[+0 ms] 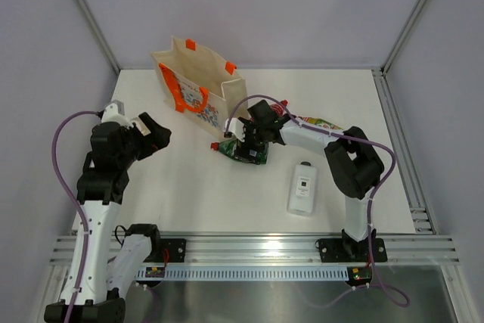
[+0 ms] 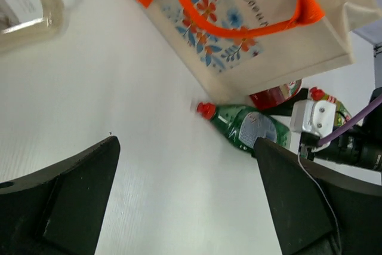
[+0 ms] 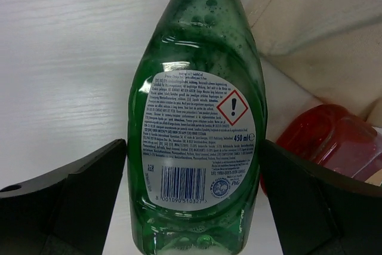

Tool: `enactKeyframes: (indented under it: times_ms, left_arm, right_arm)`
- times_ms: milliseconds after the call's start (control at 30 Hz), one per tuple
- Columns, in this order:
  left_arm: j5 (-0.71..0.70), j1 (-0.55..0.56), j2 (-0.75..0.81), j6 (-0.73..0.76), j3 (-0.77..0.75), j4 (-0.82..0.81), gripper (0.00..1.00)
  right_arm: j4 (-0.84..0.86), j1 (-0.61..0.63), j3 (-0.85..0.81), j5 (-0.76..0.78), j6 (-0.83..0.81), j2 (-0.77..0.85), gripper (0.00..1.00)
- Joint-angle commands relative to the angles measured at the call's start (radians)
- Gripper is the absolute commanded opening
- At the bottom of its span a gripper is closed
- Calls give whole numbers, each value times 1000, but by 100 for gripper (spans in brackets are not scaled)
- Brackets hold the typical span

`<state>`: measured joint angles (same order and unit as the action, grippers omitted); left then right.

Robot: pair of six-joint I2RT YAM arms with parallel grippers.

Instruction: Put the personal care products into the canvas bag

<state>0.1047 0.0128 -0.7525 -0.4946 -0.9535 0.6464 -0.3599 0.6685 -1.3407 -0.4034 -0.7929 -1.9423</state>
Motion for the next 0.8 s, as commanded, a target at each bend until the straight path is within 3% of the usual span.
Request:
enactKeyframes:
  times_ms: [0, 200, 467, 567, 667, 700, 767]
  left_arm:
    - [-45, -4, 74, -71, 62, -10, 99]
    - [-33, -5, 84, -73, 67, 32, 99]
    - [15, -5, 78, -81, 90, 22, 99]
    - [38, -5, 74, -90, 104, 6, 99]
    - [53, -5, 74, -96, 107, 6, 99]
    - [58, -5, 79, -93, 108, 9, 99]
    - [58, -5, 87, -93, 107, 19, 99]
  right_arm:
    - [21, 39, -58, 83, -18, -38, 100]
    - [-106, 117, -101, 207, -60, -125, 95]
    - [-261, 194, -89, 248, -42, -187, 99]
    - [-293, 226, -104, 333, -9, -228, 100]
    - [-330, 241, -133, 318, 27, -251, 83]
    - [-371, 240, -147, 301, 44, -254, 63]
    - [-436, 238, -205, 220, 72, -270, 41]
